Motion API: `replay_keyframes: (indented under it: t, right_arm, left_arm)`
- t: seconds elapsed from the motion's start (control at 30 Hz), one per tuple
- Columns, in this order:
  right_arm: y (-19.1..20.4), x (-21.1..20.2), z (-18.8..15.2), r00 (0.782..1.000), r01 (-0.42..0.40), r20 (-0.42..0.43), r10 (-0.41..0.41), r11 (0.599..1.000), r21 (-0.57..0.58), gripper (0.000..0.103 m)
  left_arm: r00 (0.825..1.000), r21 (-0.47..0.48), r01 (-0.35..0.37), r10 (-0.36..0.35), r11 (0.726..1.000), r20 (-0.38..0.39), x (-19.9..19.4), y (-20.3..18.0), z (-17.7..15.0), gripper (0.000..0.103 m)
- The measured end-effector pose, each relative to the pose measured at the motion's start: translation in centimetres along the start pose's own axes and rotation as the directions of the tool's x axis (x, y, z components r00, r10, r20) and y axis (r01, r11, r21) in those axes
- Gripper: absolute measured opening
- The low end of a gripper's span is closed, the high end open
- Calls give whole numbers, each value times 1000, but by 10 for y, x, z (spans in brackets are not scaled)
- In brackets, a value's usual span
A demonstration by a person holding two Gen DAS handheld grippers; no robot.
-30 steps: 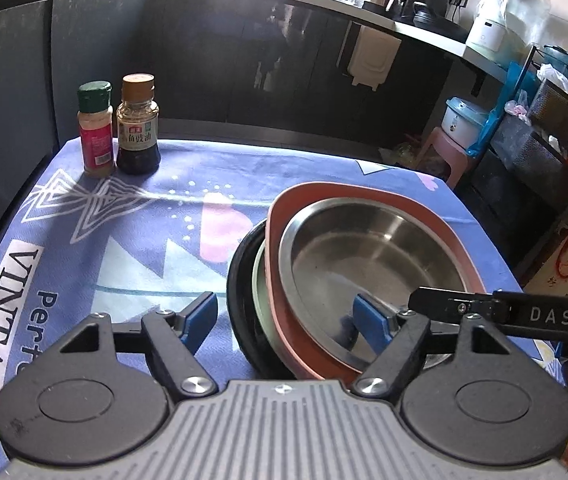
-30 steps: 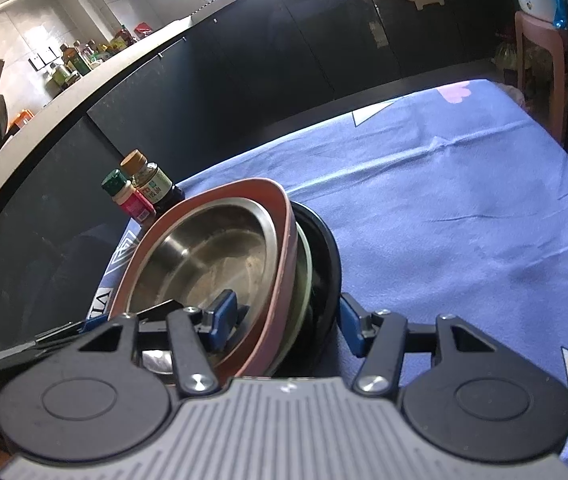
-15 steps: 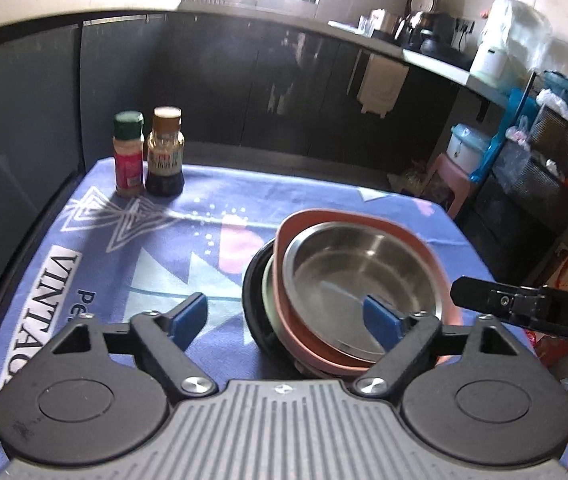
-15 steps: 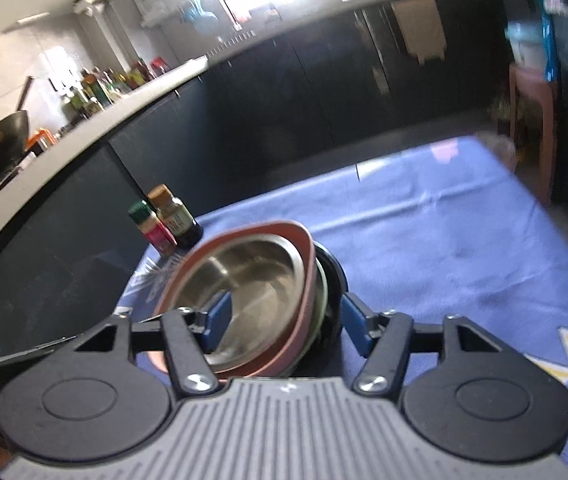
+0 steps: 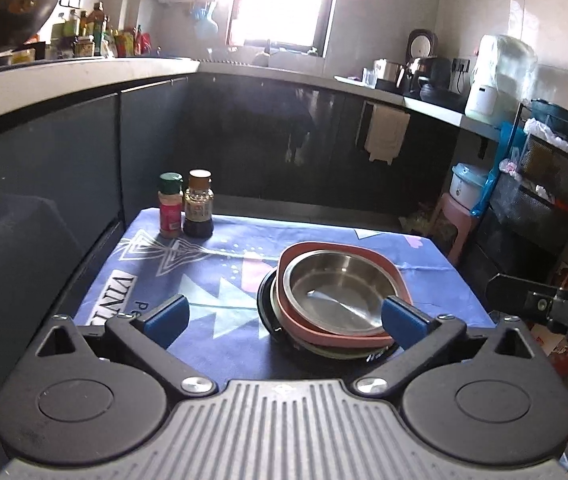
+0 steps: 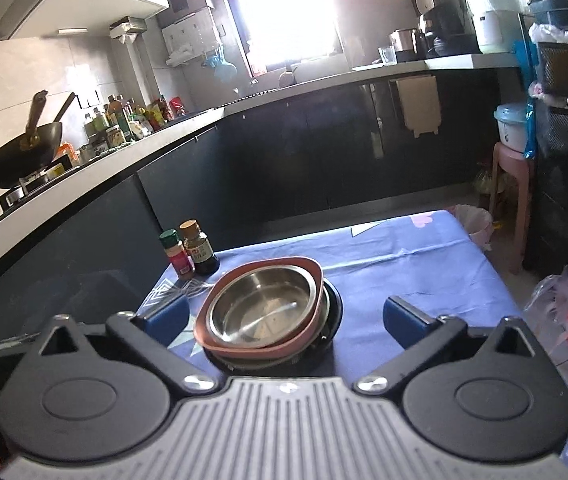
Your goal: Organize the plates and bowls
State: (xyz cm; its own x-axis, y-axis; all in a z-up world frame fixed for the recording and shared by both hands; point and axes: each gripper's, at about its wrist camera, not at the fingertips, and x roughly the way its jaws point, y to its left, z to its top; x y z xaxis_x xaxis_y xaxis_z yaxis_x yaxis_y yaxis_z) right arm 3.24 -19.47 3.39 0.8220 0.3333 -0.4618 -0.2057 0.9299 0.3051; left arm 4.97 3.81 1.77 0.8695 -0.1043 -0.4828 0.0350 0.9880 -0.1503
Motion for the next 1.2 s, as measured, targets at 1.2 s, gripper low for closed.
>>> replay_keyframes:
  t: [1.2]
  right_arm:
    - [37,-112,-46,976,124,188,-108,989,-74,100]
  left_arm:
    - [995,41,-69,66,997,77,-126,-21,-38,103]
